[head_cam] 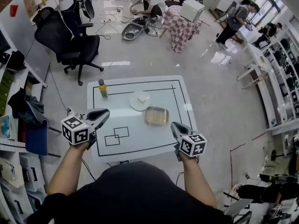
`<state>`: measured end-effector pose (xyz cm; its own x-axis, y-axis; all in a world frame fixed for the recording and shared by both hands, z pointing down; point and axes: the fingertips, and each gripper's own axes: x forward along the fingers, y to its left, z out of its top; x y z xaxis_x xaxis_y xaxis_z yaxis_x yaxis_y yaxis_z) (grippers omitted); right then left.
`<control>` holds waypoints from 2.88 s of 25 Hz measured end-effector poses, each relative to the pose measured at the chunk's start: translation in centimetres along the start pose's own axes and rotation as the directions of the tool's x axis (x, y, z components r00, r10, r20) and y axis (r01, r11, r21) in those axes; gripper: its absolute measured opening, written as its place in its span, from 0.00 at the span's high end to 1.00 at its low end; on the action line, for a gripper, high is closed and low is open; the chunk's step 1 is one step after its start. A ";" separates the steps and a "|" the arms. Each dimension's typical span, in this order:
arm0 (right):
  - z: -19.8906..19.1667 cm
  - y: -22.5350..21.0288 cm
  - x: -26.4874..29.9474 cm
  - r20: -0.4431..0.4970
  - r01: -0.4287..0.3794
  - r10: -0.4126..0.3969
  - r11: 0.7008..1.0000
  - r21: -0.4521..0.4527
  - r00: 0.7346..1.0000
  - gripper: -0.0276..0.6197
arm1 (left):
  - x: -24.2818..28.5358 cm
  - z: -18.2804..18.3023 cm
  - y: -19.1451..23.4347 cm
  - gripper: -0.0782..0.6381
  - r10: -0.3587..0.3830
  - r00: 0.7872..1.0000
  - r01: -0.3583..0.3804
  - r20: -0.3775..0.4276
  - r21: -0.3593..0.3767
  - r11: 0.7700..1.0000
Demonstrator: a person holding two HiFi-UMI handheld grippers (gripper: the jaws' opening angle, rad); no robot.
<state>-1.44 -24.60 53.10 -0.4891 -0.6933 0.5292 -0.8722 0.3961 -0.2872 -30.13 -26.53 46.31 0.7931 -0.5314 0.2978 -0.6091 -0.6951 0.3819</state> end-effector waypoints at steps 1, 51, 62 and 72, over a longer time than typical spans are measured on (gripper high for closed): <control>-0.5 -0.4 0.1 -0.005 0.004 -0.004 1.000 0.011 1.000 0.93 | 0.0 0.0 0.1 0.84 -0.001 1.000 0.001 0.000 0.001 1.000; -16.3 -16.0 12.7 -0.291 -0.100 0.212 0.929 0.355 0.933 0.70 | 15.3 -4.0 2.1 0.84 0.077 0.978 -0.089 -0.194 -0.052 0.995; -18.4 -17.3 14.8 -0.325 -0.111 0.248 0.915 0.388 0.913 0.65 | 17.3 -5.9 2.8 0.84 0.082 0.969 -0.105 -0.231 -0.090 0.990; -19.9 -18.0 16.6 -0.305 -0.144 0.299 0.886 0.440 0.904 0.63 | 19.4 -7.8 3.5 0.84 0.085 0.962 -0.118 -0.261 -0.114 0.986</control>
<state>6.35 -31.30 82.94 -0.6995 -0.3248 0.6366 -0.7071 0.1859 -0.6822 -16.89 -35.54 60.27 0.7099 -0.4439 0.5469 -0.6950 -0.5675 0.4415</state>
